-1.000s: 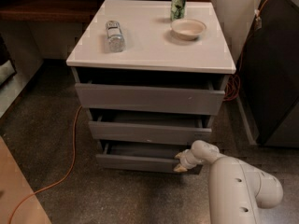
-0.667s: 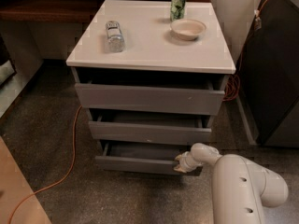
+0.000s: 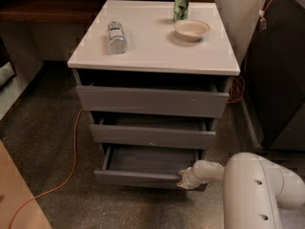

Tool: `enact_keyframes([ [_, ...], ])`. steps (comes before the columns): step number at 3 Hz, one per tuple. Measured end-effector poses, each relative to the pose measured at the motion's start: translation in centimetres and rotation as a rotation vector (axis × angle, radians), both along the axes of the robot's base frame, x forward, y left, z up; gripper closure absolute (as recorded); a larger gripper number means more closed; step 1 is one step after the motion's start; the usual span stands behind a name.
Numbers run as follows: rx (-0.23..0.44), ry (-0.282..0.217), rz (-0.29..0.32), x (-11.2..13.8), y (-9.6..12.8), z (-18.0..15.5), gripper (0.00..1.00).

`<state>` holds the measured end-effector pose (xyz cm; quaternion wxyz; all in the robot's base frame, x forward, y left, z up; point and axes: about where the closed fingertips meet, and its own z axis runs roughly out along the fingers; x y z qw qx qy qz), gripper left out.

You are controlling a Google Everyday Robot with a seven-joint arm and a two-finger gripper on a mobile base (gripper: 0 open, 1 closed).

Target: Place blue plastic bottle into bottom drawer

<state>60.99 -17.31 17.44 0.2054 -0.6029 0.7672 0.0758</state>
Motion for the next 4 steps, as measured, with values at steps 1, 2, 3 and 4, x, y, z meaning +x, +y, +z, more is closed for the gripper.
enact_keyframes([
  [1, 0.001, 0.009, -0.037, -3.6, 0.8, -0.2, 1.00],
  [2, 0.002, 0.017, -0.062, -6.3, 1.4, -0.4, 1.00],
  [3, 0.010, 0.044, -0.090, -9.0, 1.6, -0.1, 1.00],
  [4, 0.010, 0.044, -0.090, -9.0, 1.6, -0.1, 1.00],
])
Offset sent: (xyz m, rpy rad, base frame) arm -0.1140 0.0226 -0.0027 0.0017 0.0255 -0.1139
